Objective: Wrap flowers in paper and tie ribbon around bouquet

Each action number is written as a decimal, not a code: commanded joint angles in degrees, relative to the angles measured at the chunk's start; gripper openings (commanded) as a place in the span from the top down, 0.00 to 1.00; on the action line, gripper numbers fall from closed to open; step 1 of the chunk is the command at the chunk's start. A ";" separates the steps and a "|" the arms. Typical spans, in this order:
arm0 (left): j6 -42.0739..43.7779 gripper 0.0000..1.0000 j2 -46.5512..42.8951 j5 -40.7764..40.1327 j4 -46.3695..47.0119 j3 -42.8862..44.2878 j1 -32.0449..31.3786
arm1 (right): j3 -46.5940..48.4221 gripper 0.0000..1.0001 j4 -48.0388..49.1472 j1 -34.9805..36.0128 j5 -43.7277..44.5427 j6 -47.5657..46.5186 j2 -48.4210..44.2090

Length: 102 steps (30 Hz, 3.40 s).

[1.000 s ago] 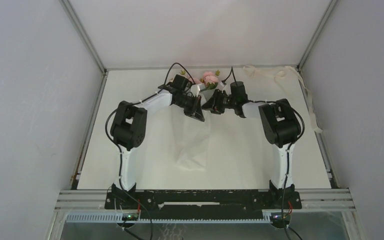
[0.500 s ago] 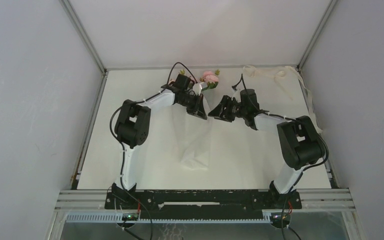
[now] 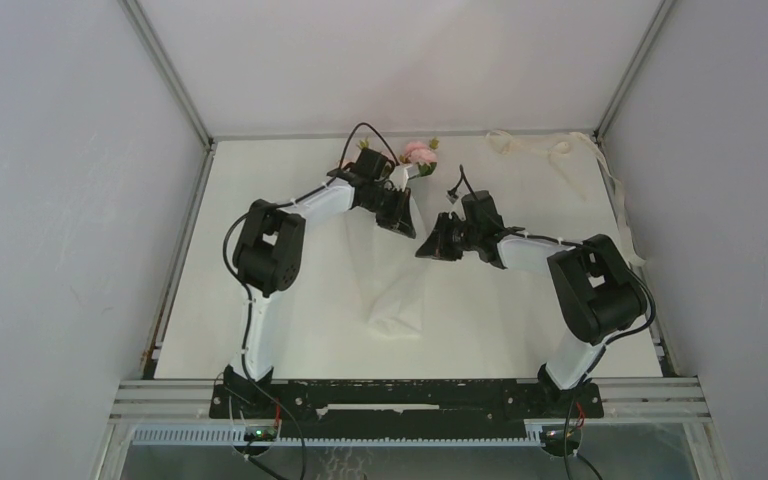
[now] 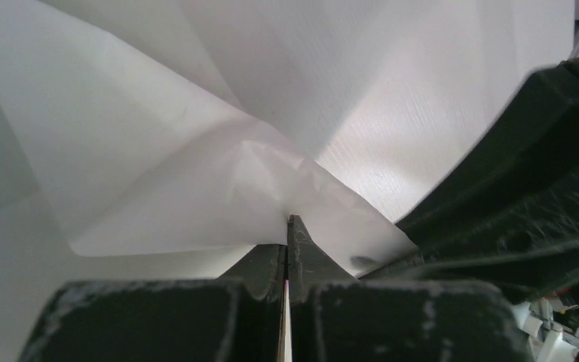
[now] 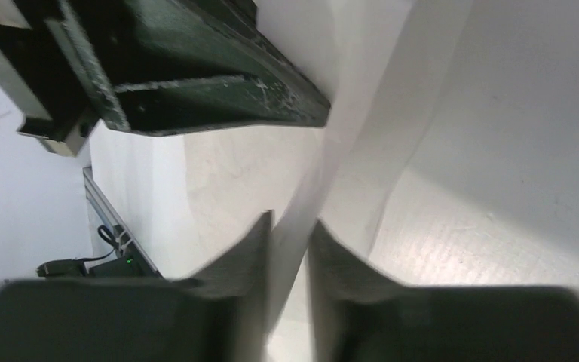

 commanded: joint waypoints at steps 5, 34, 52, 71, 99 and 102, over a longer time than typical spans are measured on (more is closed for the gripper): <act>6.29 0.92 -3.75 -5.16 -2.20 4.09 -0.51 | 0.07 1.00 -1.88 0.03 0.86 -2.36 -1.58; 41.69 0.70 -24.70 -31.71 -10.13 -33.92 -36.48 | -7.48 1.00 14.86 -5.13 3.54 10.17 4.77; 37.09 0.59 -29.85 -41.55 6.70 -32.34 -30.11 | -7.66 1.00 12.33 -1.86 7.30 11.07 1.10; 43.68 0.56 -23.44 -35.75 4.91 -40.35 -34.23 | -3.10 0.53 -13.62 -22.86 21.97 0.68 -13.91; 41.86 0.59 -18.85 -26.73 1.09 -36.43 -28.32 | 95.05 0.26 -54.88 -34.74 31.15 -31.60 50.86; 41.91 0.59 -18.53 -26.60 0.86 -35.99 -28.25 | 92.08 0.23 -50.52 -34.70 32.27 -32.26 49.07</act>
